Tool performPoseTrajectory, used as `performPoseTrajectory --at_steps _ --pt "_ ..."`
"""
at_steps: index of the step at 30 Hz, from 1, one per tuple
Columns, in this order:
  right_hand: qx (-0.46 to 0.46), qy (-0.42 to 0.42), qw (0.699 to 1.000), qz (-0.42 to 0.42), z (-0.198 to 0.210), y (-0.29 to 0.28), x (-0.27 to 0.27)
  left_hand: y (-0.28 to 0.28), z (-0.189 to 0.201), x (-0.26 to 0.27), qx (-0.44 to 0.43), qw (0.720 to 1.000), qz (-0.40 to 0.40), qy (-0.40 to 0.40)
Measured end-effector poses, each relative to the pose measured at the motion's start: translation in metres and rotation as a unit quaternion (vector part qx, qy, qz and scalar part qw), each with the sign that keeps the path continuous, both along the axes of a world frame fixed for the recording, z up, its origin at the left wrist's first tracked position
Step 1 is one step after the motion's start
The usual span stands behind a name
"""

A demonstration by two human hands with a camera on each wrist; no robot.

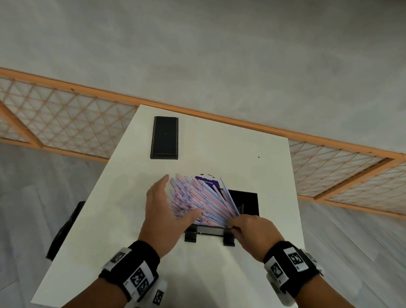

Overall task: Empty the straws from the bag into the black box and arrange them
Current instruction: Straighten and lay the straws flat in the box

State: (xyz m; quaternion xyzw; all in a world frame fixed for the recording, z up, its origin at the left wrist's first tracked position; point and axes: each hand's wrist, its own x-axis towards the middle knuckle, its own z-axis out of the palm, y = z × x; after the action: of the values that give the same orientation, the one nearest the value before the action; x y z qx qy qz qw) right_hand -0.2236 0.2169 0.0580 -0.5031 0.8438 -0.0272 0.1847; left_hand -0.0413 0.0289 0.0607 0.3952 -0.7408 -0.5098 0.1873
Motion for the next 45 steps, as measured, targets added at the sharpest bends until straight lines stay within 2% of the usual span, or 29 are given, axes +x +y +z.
performPoseTrajectory --at_steps 2,4,12,17,26,31,36,45 --pt "-0.002 -0.050 0.999 -0.018 0.001 0.000 0.003 -0.001 -0.002 0.002 0.099 0.994 -0.033 0.014" --pt "0.017 -0.076 0.997 -0.025 0.000 -0.003 0.001 0.003 -0.004 0.002 0.141 0.989 -0.052 0.011" --pt "0.084 -0.153 0.984 0.043 -0.012 -0.032 -0.009 0.029 -0.004 -0.006 0.126 0.991 -0.030 0.017" --pt "0.128 -0.217 0.967 0.049 -0.009 -0.045 -0.017 0.020 -0.004 -0.020 0.112 0.990 -0.078 0.016" --pt "0.235 -0.213 0.948 0.032 -0.007 -0.067 -0.005 0.016 -0.021 -0.047 0.095 0.989 -0.097 -0.050" --pt "0.205 -0.207 0.957 -0.006 -0.013 -0.073 -0.003 0.016 -0.033 -0.050 0.117 0.989 -0.089 -0.020" --pt "0.167 -0.155 0.974 0.005 -0.004 -0.077 0.002 0.021 -0.026 -0.037 0.138 0.987 -0.083 0.017" --pt "0.141 -0.116 0.983 0.022 0.021 -0.090 0.003 0.012 -0.022 -0.032 0.132 0.991 -0.019 0.033"
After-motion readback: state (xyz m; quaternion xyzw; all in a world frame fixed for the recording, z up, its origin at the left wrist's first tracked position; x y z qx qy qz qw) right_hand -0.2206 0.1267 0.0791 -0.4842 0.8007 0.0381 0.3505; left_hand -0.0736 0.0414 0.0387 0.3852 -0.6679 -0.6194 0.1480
